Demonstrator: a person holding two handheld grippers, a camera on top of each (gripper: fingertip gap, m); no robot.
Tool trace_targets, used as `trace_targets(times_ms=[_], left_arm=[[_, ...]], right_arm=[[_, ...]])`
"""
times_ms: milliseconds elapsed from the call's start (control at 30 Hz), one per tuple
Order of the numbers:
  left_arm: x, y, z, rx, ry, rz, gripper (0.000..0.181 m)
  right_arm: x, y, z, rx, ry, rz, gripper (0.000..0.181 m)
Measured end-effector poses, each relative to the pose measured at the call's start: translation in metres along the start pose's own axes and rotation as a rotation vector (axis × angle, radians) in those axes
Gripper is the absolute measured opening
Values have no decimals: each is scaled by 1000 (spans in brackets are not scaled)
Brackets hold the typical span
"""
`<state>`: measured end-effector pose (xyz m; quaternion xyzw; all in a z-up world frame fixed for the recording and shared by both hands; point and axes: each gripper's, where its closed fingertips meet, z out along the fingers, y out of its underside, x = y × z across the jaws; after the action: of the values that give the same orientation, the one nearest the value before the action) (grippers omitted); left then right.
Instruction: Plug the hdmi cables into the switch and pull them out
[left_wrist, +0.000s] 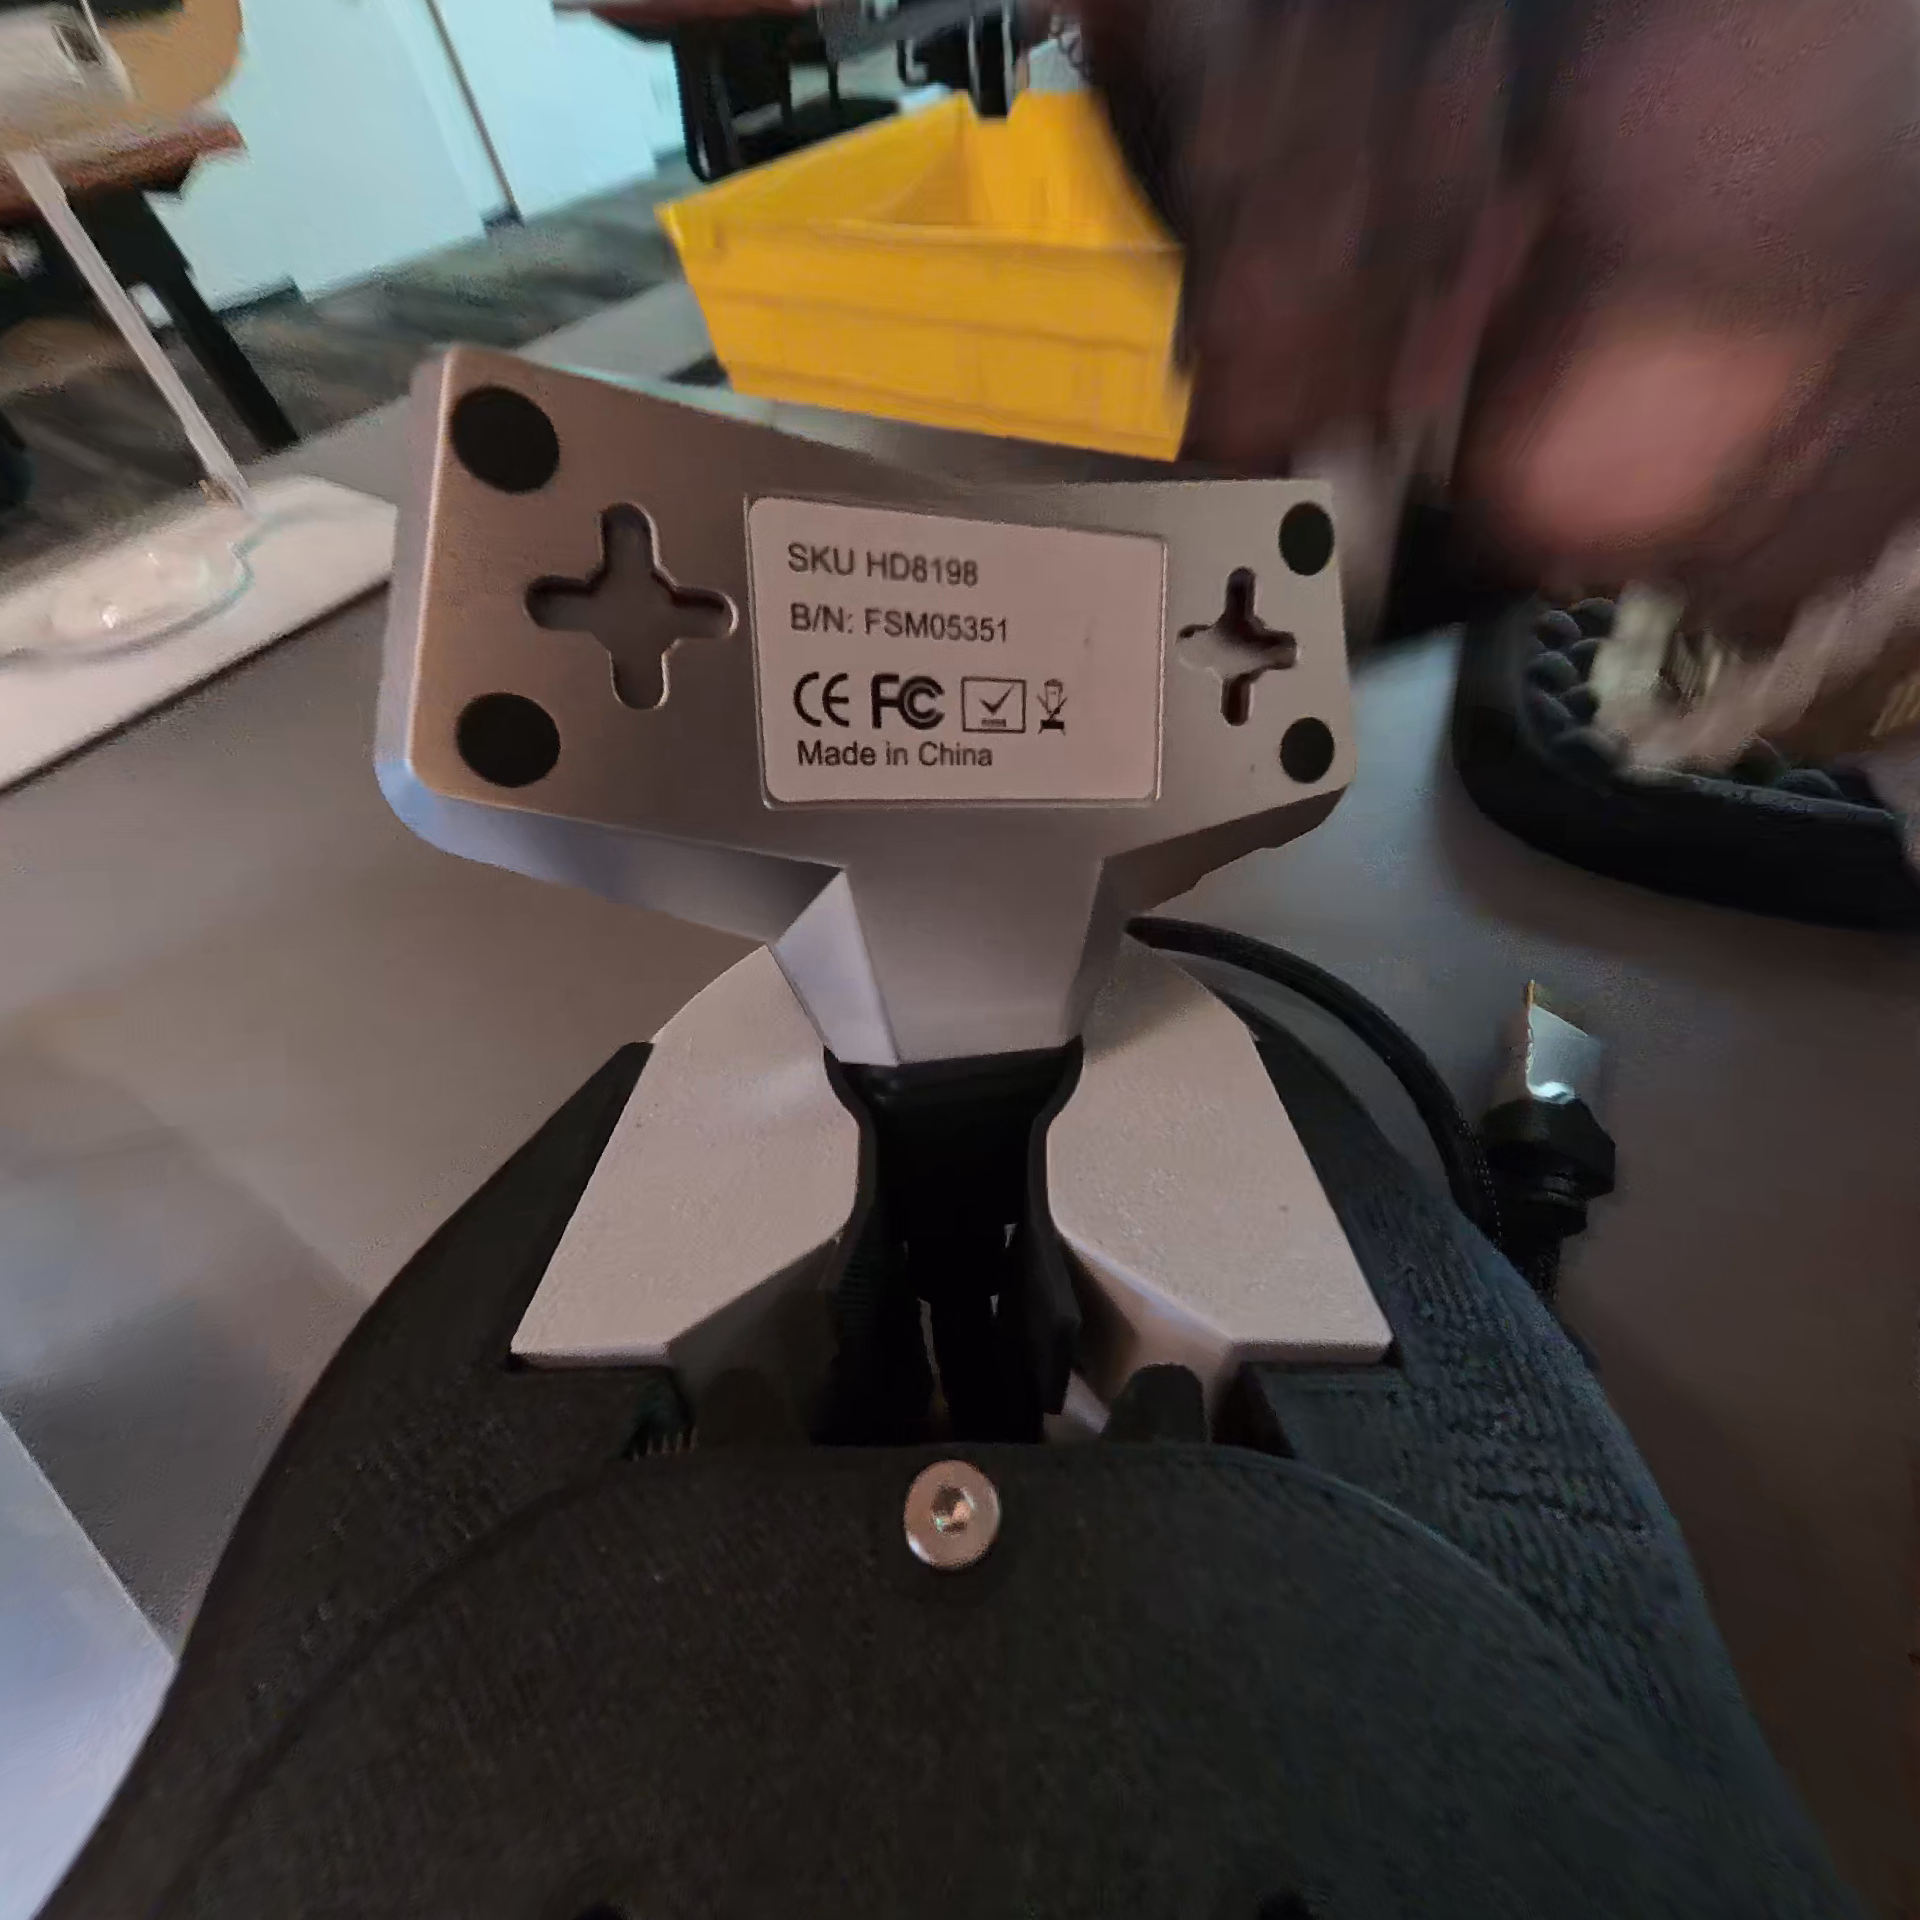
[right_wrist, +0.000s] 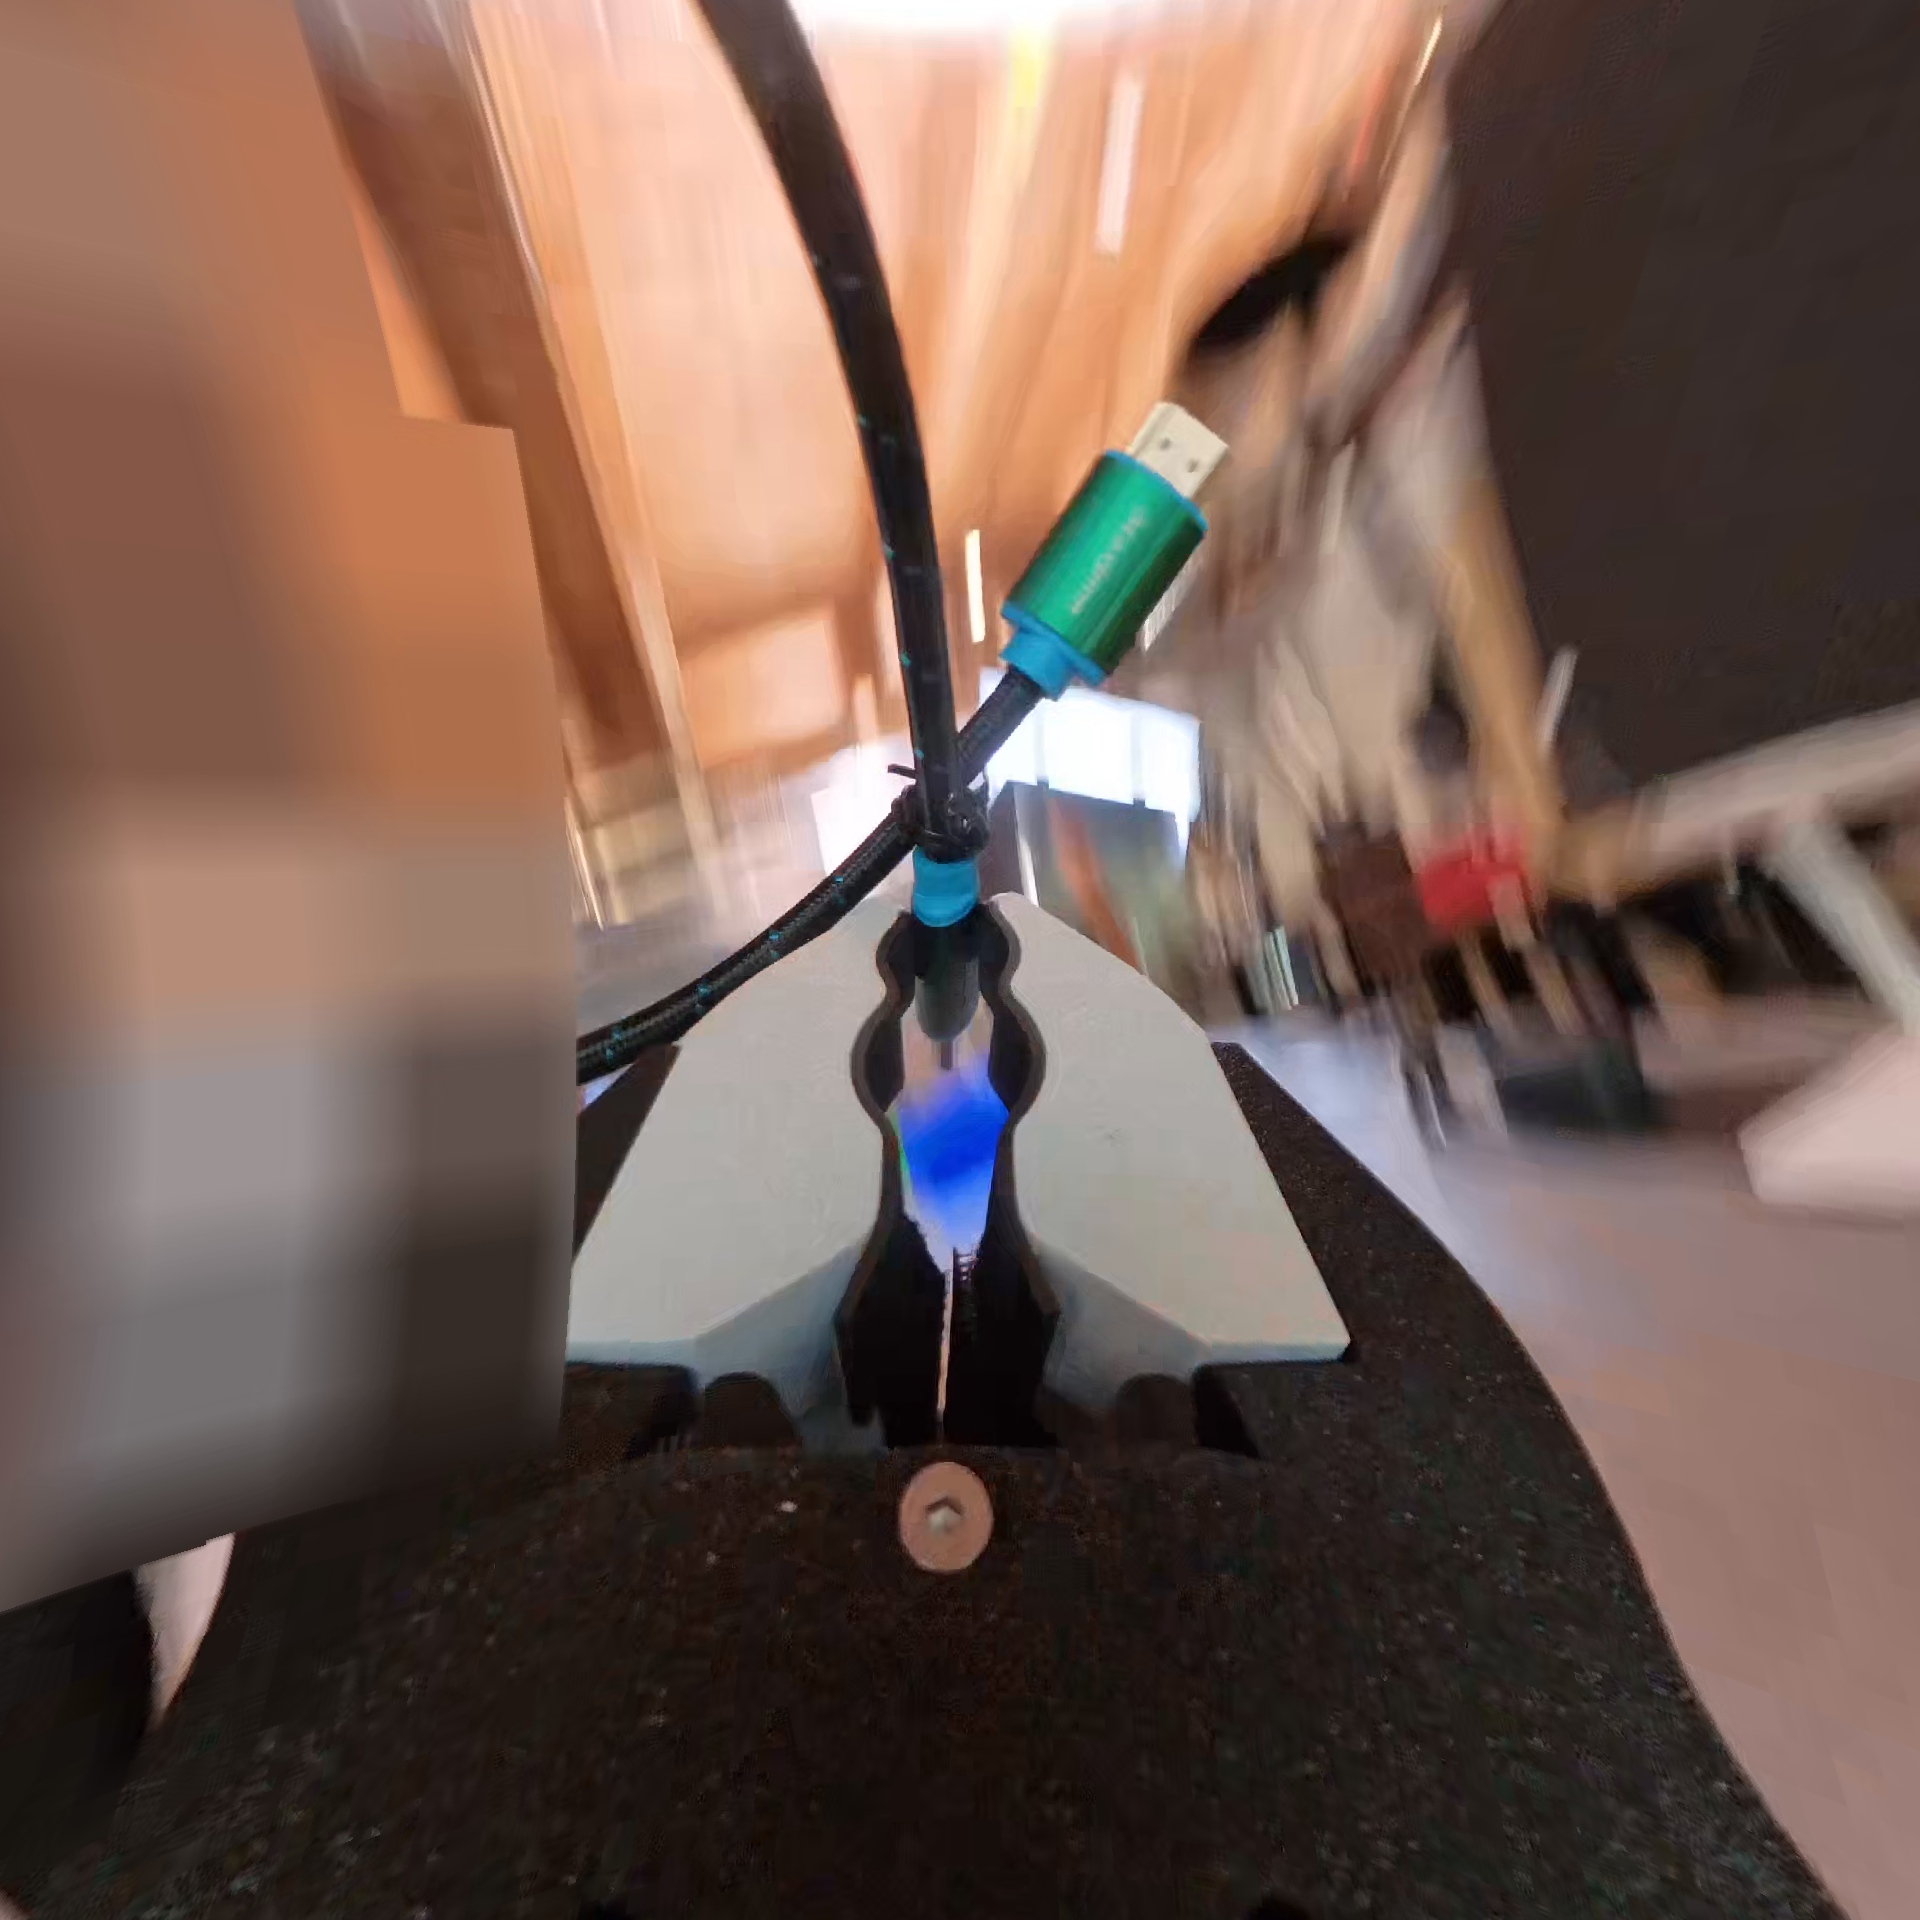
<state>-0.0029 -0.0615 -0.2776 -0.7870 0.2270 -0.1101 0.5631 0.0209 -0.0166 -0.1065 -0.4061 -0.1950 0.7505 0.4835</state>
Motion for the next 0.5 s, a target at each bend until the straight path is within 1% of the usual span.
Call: trace_targets(times_ms=[33, 67, 100, 133, 167, 200, 267, 333, 400, 500], left_arm=[[-1, -4, -3, 36, -1, -10, 24], [-2, -8, -6, 65, 2, -21, 24], [-1, -9, -7, 77, 21, -32, 24], [1, -11, -8, 89, 43, -34, 24], [2, -13, -9, 103, 54, -32, 24], [3, -13, -9, 106, 56, -34, 24], [1, -11, -7, 86, 57, -47, 24], [-1, -10, -5, 72, 49, -58, 25], [0, -11, -6, 82, 47, -55, 25], [1, -13, -8, 97, 50, -44, 25]], right_arm=[[6, -64, -17, 235, -9, 77, 12], [9, -108, -32, 313, 15, 13, 12], [12, -129, -39, 238, 85, -147, 12], [14, -135, -43, 81, 151, -294, 12], [17, -137, -49, -78, 209, -393, 12], [22, -143, -58, -190, 295, -484, 12], [41, -154, -89, -396, 519, -666, 12], [66, -155, -129, -655, 744, -752, 12], [88, -155, -168, -881, 930, -838, 12], [122, -153, -215, -1205, 1116, -942, 12]])
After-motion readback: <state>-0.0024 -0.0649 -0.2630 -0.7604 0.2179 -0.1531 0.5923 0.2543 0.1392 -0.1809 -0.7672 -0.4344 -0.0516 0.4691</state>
